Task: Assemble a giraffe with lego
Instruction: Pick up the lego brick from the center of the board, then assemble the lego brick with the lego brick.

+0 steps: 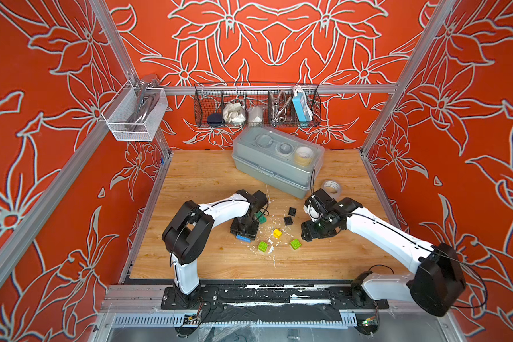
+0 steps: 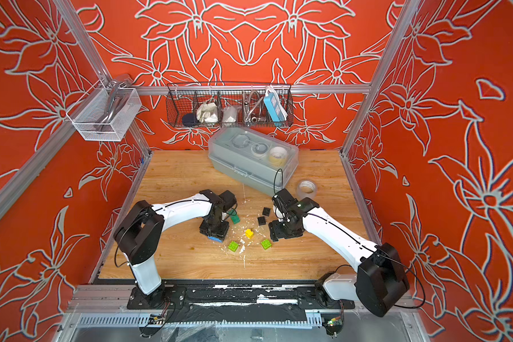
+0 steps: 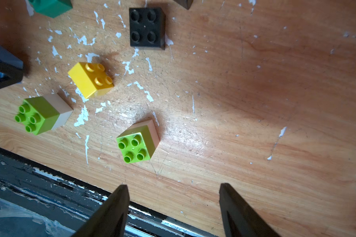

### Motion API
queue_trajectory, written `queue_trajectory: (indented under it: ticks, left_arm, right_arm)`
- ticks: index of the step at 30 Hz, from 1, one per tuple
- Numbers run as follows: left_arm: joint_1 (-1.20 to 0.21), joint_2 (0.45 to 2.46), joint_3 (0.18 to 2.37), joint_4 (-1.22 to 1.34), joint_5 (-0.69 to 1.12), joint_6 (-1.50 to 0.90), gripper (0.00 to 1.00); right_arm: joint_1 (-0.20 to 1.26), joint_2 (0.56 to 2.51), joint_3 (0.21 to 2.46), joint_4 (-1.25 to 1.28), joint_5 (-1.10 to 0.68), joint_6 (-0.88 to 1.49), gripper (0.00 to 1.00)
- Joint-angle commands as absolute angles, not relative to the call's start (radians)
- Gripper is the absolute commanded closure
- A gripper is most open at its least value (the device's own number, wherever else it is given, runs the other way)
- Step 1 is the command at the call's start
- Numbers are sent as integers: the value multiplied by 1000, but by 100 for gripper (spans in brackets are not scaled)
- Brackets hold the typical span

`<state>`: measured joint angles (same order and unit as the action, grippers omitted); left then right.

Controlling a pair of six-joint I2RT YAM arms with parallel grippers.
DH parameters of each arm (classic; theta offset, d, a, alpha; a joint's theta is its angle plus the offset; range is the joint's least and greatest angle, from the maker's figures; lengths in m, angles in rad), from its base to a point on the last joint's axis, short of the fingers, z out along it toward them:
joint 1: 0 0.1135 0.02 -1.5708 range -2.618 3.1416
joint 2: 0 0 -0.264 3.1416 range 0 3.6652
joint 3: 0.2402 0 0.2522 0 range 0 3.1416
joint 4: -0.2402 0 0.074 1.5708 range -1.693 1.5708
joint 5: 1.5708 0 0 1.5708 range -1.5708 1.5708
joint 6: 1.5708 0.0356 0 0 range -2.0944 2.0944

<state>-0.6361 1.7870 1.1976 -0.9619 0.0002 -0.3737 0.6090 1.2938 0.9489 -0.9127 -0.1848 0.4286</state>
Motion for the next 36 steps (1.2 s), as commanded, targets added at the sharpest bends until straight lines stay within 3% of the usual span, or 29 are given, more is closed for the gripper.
queue_trajectory:
  ticks: [1, 7, 14, 22, 36]
  left_arm:
    - [-641, 1648, 1198, -1051, 8, -459, 55]
    - [-679, 1462, 1279, -1127, 117, -643, 54]
    - [-750, 1506, 1325, -1067, 163, -801, 55]
    - [-888, 1676, 1438, -1118, 42, -669, 59]
    - [-930, 1782, 1419, -1075, -22, -515, 59]
  right_arm:
    - [603, 1252, 916, -924, -181, 451, 26]
    - [603, 1218, 849, -855, -185, 511, 25]
    - [601, 1195, 789, -770, -224, 571, 22]
    - [598, 1098, 728, -787, -219, 601, 20]
    - [569, 1052, 748, -865, -207, 578, 17]
